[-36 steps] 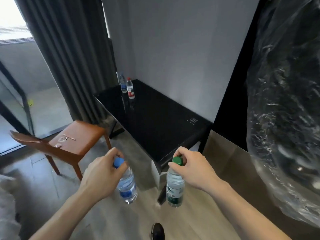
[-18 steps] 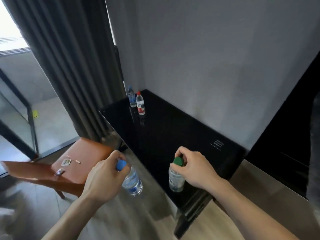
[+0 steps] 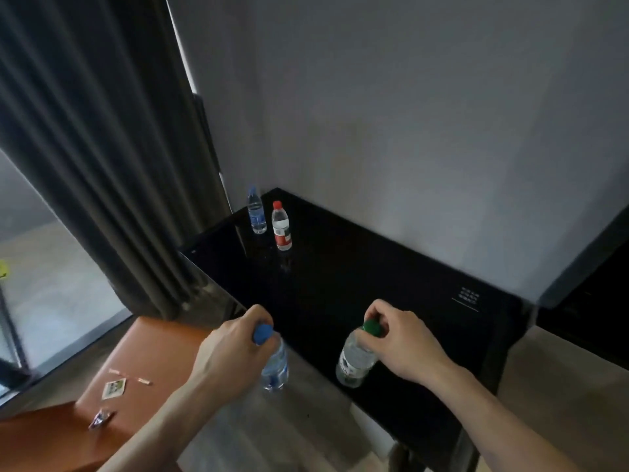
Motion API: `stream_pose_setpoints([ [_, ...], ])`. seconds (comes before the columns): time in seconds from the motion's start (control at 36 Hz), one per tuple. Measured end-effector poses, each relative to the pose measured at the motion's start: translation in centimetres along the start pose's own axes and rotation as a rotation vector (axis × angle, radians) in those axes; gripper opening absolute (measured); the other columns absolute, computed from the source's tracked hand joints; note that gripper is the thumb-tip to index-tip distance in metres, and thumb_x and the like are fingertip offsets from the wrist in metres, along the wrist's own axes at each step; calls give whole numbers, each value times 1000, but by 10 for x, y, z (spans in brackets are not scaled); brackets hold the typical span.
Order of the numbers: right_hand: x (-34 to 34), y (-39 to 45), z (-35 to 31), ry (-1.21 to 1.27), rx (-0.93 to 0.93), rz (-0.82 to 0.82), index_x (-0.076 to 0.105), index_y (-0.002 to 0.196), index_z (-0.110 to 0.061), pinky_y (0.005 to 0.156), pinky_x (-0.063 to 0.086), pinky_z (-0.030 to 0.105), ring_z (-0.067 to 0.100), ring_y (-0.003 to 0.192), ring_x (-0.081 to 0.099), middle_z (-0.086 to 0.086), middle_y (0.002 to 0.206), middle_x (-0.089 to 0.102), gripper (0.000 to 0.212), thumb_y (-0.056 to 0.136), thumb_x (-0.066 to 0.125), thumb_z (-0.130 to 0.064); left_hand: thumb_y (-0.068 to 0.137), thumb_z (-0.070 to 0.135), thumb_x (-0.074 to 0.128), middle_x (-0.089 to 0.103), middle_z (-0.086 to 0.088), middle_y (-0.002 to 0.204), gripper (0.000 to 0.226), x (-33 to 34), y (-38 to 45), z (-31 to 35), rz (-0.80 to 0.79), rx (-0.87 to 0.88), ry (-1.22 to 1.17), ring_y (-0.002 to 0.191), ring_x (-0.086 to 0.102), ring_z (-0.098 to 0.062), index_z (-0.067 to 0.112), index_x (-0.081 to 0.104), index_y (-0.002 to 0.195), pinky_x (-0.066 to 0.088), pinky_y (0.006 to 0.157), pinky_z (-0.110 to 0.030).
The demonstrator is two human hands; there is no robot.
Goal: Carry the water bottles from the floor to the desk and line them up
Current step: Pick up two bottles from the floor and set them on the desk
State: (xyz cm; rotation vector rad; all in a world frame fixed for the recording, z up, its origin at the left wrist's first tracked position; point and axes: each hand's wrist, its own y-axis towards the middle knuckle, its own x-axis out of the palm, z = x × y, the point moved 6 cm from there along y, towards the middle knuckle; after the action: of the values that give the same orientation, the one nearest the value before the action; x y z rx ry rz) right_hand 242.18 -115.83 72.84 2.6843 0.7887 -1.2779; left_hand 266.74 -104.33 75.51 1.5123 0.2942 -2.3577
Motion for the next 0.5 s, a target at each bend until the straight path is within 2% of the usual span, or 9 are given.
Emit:
stream_pose_setpoints([
  [0.14,7,30,-5,26,66,34,54,85,-36,52,45,28,8,51,54,0,71,68,20,89,66,-52,87,48,59,61,13,74,16,-3,50,-25,-47,30,29,64,55,-3,36,49,91,36,53,-21],
  [0.25,7,63,-9,13,99,46,56,83,-35,52,47,27,15,58,64,-3,70,68,20,88,68,-50,89,49,58,62,13,73,15,-4,93,-41,-63,51,32,63,57,-3,38,49,92,36,52,-20],
  [0.36,7,101,-6,18,104,44,56,81,-32,50,45,26,10,51,58,-2,67,68,23,86,72,-48,90,50,57,62,14,73,14,-3,138,-48,-74,46,61,62,56,-1,41,49,97,35,51,-19],
  [0.5,8,153,0,21,119,34,56,82,-31,48,44,22,9,50,58,-1,67,67,23,86,73,-46,90,51,57,63,11,74,14,5,193,-59,-104,37,72,64,58,-3,40,49,91,39,53,-20],
])
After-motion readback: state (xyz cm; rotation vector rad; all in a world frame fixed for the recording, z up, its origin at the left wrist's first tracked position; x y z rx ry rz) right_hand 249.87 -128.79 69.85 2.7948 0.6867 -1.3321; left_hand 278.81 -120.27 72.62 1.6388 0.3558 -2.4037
